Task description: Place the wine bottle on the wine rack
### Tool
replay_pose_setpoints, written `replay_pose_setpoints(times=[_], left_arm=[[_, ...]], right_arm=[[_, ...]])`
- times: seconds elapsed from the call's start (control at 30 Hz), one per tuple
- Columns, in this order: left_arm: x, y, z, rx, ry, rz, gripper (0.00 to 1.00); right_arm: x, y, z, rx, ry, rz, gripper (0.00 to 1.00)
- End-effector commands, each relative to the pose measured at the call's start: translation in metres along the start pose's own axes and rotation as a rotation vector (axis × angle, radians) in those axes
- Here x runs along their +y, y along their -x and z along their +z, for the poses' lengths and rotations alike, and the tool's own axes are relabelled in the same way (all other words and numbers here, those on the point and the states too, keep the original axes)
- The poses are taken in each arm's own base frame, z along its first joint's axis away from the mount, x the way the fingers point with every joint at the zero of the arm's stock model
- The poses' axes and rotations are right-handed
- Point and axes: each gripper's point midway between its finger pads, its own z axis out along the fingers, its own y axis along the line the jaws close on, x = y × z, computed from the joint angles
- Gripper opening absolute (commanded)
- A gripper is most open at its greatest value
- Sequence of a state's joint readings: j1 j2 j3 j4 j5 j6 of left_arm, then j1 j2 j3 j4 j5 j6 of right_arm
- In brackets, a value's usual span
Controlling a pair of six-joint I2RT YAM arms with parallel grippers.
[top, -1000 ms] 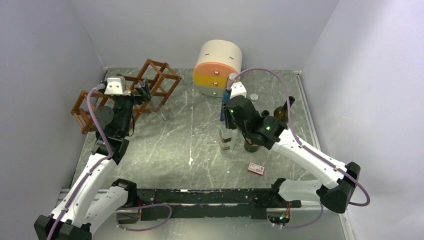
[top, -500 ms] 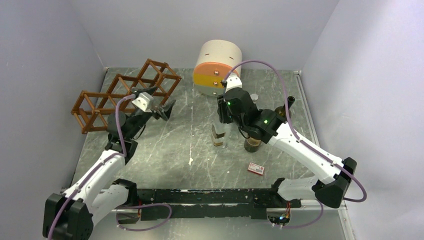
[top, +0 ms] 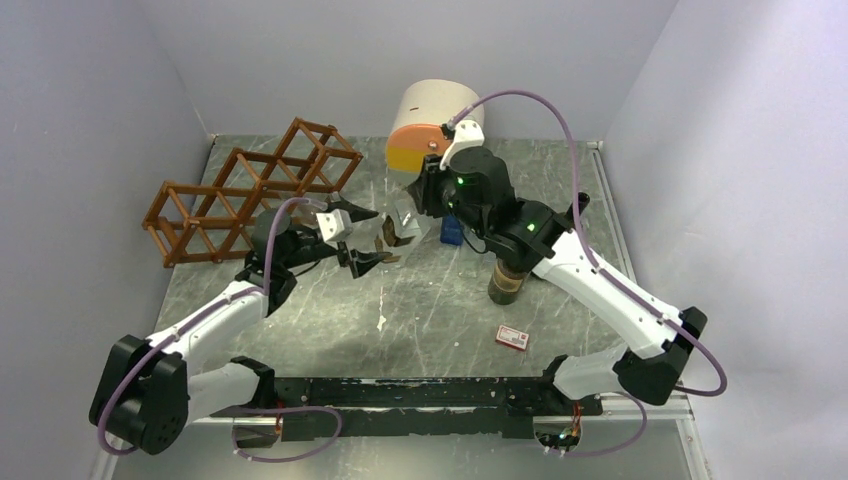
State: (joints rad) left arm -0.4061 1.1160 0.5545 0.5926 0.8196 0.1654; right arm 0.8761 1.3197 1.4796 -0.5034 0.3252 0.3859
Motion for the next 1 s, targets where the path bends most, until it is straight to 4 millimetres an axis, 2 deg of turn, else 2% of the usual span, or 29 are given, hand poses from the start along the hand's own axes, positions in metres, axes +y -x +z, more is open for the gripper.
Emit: replay_pose_setpoints(times=[0.0,0.17,0.3,0.37,0.47,0.57,0.6,0.77,0.8,0.83,0.87,0.9,0.97], left_arm=[[-0.005,0.005,0.011,-0.006,-0.049,0.044,0.96],[-0.016,-0.003,0.018,0.017,-0.104,0.000,0.95],[-0.012,-0.012,0.023,0.055,-0.073,0.000,0.95],[-0.009,-0.009,0.025,0.062,-0.051,0.020,0.96],[-0.014,0.001,0.023,0.047,-0.068,0.056,0.95],[-0.014,0.003,0.021,0.037,-0.047,0.098,0.97],[-0.013,0.003,0.020,0.040,-0.041,0.111,0.94],[-0.004,0.010,0.018,0.036,0.008,0.146,0.52],[-0.004,0.011,0.017,0.032,0.012,0.157,0.38],[-0.004,0.012,0.017,0.031,0.011,0.172,0.16],[-0.001,0.013,0.016,0.033,0.023,0.184,0.08],[0.000,0.014,0.015,0.032,0.033,0.192,0.07],[0.003,0.016,0.013,0.033,0.054,0.223,0.07]], right_arm=[[0.029,0.064,-0.006,-0.184,0.104,0.123,0.00],[0.038,0.066,-0.001,-0.183,0.133,0.145,0.00],[0.043,0.070,-0.004,-0.198,0.165,0.155,0.00],[0.045,0.073,-0.007,-0.208,0.179,0.156,0.00],[0.047,0.075,-0.012,-0.220,0.203,0.154,0.00],[0.052,0.077,-0.018,-0.239,0.246,0.145,0.00],[0.054,0.078,-0.021,-0.247,0.263,0.144,0.00],[0.051,0.078,-0.026,-0.252,0.261,0.143,0.00],[0.051,0.076,-0.026,-0.246,0.259,0.137,0.00],[0.050,0.074,-0.026,-0.242,0.259,0.131,0.00],[0.051,0.072,-0.027,-0.233,0.266,0.122,0.00],[0.053,0.069,-0.027,-0.221,0.279,0.090,0.06],[0.054,0.061,-0.031,-0.185,0.301,0.024,0.40]])
